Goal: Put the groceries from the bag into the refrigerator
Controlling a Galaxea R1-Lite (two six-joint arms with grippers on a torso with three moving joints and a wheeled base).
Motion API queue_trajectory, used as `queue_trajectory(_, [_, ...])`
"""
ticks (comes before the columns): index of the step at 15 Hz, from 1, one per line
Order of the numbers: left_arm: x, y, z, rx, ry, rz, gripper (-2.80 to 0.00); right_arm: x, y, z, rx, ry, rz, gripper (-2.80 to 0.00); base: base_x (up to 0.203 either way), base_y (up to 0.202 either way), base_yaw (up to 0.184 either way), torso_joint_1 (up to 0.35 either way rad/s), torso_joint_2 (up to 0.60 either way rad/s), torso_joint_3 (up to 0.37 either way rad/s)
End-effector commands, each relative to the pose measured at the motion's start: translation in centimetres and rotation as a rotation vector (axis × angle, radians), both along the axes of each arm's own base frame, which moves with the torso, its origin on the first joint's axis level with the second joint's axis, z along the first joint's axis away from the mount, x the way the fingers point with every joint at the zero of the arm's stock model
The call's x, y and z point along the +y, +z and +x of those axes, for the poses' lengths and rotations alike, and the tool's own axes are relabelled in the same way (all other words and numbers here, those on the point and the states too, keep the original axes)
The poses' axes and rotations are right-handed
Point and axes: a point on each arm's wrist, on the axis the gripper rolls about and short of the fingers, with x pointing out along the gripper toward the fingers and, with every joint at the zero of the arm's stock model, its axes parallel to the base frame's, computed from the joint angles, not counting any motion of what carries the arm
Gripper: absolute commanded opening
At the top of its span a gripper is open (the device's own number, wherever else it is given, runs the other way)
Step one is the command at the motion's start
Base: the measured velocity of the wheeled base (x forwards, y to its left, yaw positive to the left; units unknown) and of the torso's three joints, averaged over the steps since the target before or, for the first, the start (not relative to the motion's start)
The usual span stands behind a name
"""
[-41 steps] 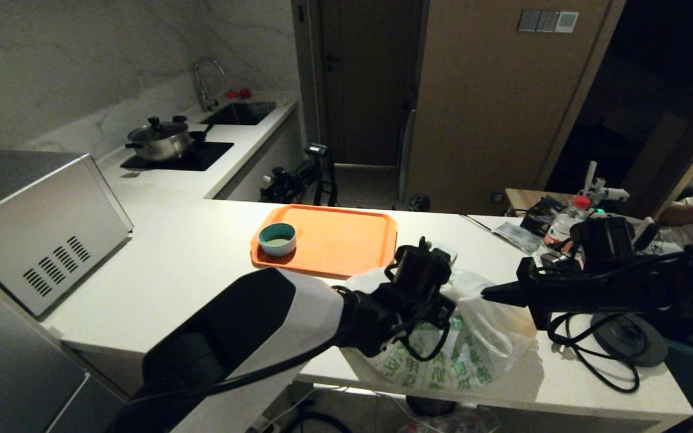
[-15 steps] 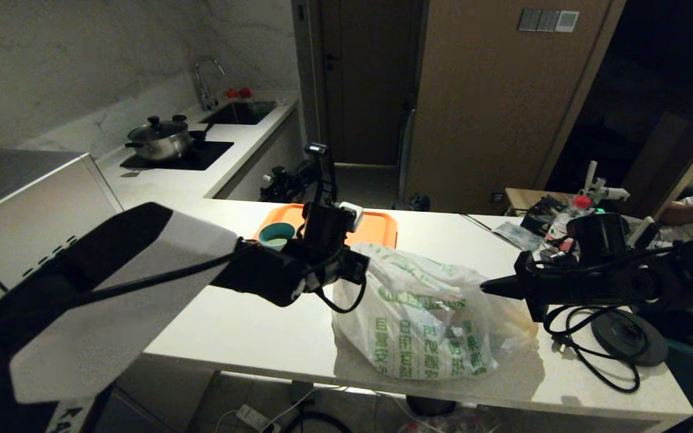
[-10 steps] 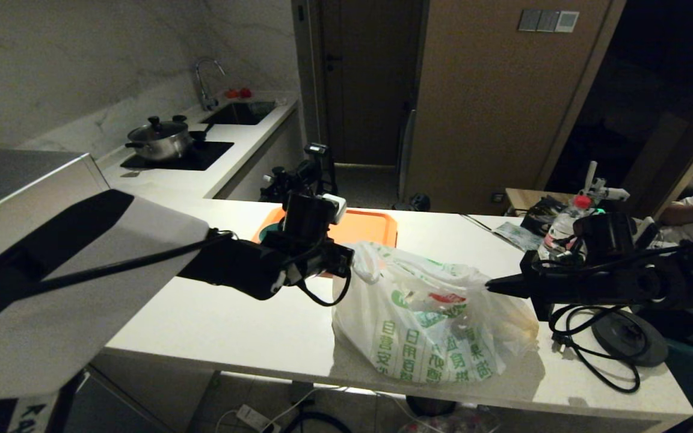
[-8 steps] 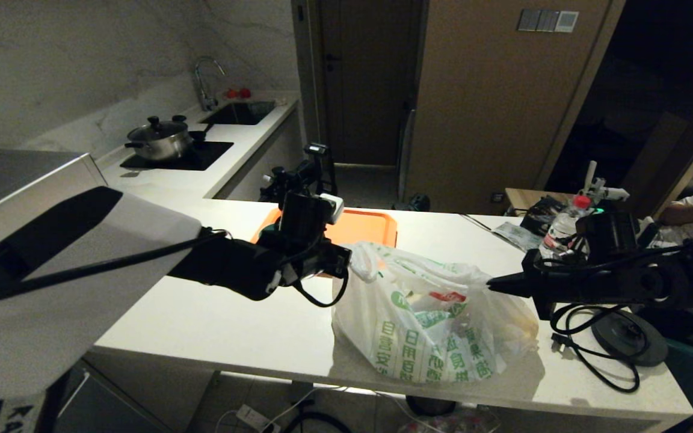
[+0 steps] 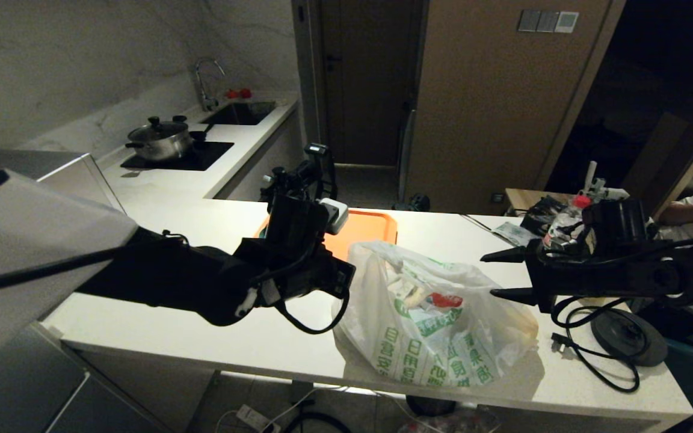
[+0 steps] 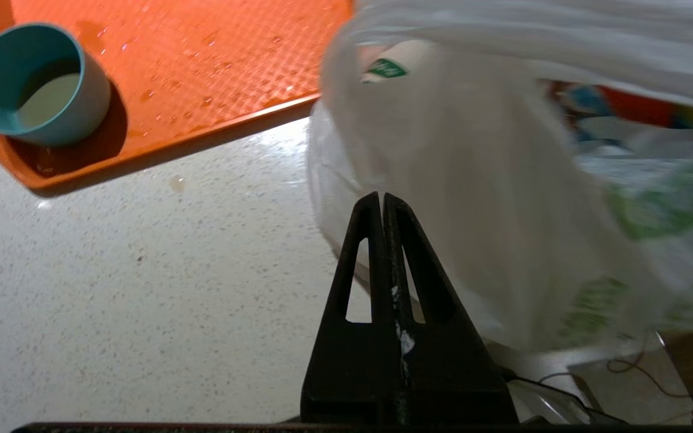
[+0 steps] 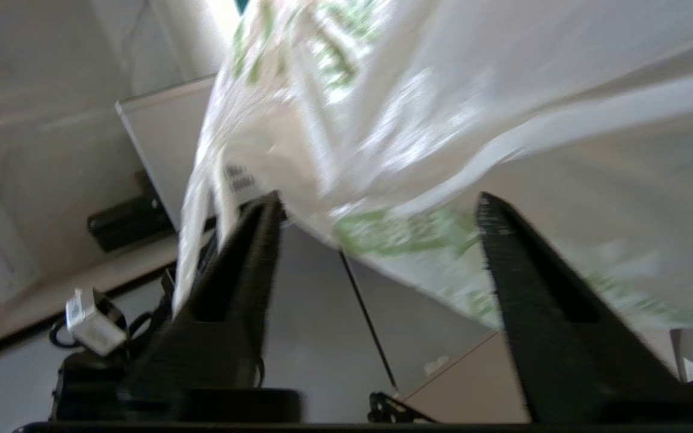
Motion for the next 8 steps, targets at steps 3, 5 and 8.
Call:
queue_trajectory(3, [-0.8,3.1,-3.2,-0.036,-0.069,-0.031,-2.80,0.8,1.8,-0.4,-0.046,0.020,0.016,0.00,0.000,0.000,0.000,0.000,0.00,0.000])
queue_trajectory(5, [-2.7,3.2,-5.3,-0.015,-0.162,-0.049,-2.80,0.9,1.9,0.5,-0.058,0.023,0.020,-2.80,0.000,0.000,0.000,0.000,0.00,0.000])
queue_trajectory(8, [-5.5,2.1,-7.5,0.014,-0.246,-0.046,-2.80,1.1,1.0,2.4,-0.054,0.032,0.026,-2.80,0.000,0.000,0.000,0.000,0.00,0.000])
